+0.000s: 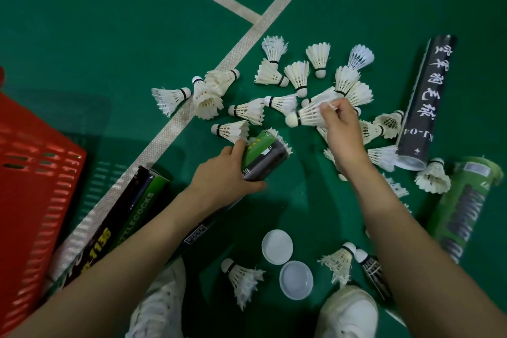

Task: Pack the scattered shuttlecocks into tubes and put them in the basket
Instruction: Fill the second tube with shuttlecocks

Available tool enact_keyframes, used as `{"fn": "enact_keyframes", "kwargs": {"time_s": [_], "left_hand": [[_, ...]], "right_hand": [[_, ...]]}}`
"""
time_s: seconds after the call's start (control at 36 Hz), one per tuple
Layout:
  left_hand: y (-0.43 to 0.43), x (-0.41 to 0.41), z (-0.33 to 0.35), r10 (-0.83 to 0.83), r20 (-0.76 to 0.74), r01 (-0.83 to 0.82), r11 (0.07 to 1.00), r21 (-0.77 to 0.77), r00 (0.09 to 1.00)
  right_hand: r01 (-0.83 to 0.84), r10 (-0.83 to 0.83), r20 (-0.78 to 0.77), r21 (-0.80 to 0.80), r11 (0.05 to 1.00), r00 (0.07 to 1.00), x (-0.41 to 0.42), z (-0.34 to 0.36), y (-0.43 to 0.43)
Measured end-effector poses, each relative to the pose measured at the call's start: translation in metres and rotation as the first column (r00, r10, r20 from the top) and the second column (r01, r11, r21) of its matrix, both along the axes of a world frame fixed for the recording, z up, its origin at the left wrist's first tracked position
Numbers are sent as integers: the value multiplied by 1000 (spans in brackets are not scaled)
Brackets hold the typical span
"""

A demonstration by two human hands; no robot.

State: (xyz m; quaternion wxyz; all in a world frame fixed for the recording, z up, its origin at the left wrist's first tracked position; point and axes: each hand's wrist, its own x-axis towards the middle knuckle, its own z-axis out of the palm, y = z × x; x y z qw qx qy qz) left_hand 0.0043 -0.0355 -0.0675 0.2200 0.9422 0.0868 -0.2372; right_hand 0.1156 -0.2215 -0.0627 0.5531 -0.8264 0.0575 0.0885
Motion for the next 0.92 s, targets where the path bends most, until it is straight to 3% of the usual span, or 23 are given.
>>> {"fn": "enact_keyframes", "kwargs": {"time_s": [0.14, 0.36, 0.5, 0.58, 0.69, 0.81, 0.92], "left_hand": [[-1, -4, 7, -1, 58, 2, 1000, -8, 998], [-4, -6, 11, -13, 124, 12, 1000, 4, 992], [-8, -6, 10, -10, 131, 11, 1000, -8, 991], [0, -5, 5, 39, 91, -37, 999, -24, 995], [16, 1, 0, 102, 20, -103, 995, 1, 995], [33, 1, -5, 163, -5, -163, 986, 17, 987], [44, -1, -7, 205, -15, -205, 979, 7, 979]], "right_hand": [[-271, 267, -136, -9, 963, 954, -25, 7, 11], [-291, 312, -221, 124, 949, 924, -46, 17, 18], [-466, 488, -298, 146, 873, 820, -44, 24, 34], [-444, 468, -299, 149, 884, 832, -35, 13, 39], [-188, 195, -230, 52, 981, 954, -14, -20, 46], [-352, 315, -232, -139, 925, 920, 3, -40, 61], [-445, 395, -356, -70, 893, 847, 15, -47, 87]]}}
